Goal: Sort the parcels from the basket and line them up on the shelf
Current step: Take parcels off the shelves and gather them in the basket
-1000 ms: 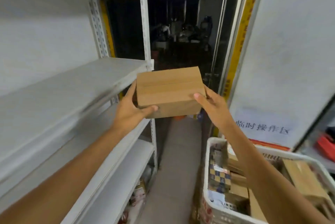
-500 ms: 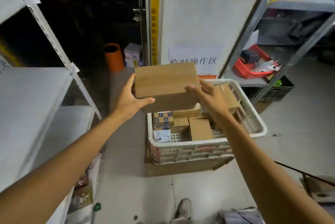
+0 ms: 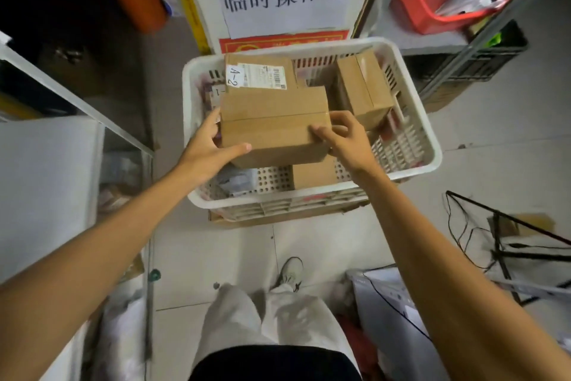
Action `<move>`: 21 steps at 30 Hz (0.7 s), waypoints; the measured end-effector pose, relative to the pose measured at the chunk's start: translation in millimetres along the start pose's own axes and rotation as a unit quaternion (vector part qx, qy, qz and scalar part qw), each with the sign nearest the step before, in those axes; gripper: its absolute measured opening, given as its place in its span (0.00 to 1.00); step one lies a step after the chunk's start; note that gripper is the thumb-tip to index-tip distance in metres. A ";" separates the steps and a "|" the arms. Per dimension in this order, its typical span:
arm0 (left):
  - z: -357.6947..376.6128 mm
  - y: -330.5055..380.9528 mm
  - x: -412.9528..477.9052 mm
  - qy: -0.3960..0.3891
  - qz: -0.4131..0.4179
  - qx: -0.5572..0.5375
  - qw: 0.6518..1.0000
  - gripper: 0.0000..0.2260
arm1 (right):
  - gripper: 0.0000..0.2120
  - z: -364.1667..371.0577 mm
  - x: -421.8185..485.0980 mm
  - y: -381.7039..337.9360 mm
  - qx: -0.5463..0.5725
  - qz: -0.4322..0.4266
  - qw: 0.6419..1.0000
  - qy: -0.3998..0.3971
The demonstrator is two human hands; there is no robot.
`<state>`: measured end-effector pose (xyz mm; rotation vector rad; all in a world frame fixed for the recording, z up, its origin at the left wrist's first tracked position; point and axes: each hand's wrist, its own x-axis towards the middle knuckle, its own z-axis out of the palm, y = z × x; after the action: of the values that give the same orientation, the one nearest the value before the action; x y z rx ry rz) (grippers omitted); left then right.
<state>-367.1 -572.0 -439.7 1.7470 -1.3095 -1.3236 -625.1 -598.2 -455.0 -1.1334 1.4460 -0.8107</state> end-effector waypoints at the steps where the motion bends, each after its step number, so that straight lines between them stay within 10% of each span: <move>1: 8.3 -1.0 6.1 -0.007 -0.016 -0.010 1.000 0.39 | 0.21 -5.7 4.8 5.4 -0.005 0.005 1.000 0.003; 21: 145.0 -79.1 144.9 -0.072 -0.191 -0.078 0.976 0.33 | 0.20 -57.7 121.9 136.4 -0.070 0.176 0.982 -0.010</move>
<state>-470.8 -663.6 -610.4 1.8804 -0.9379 -1.7427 -706.8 -676.1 -610.1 -0.9459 1.6481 -0.4535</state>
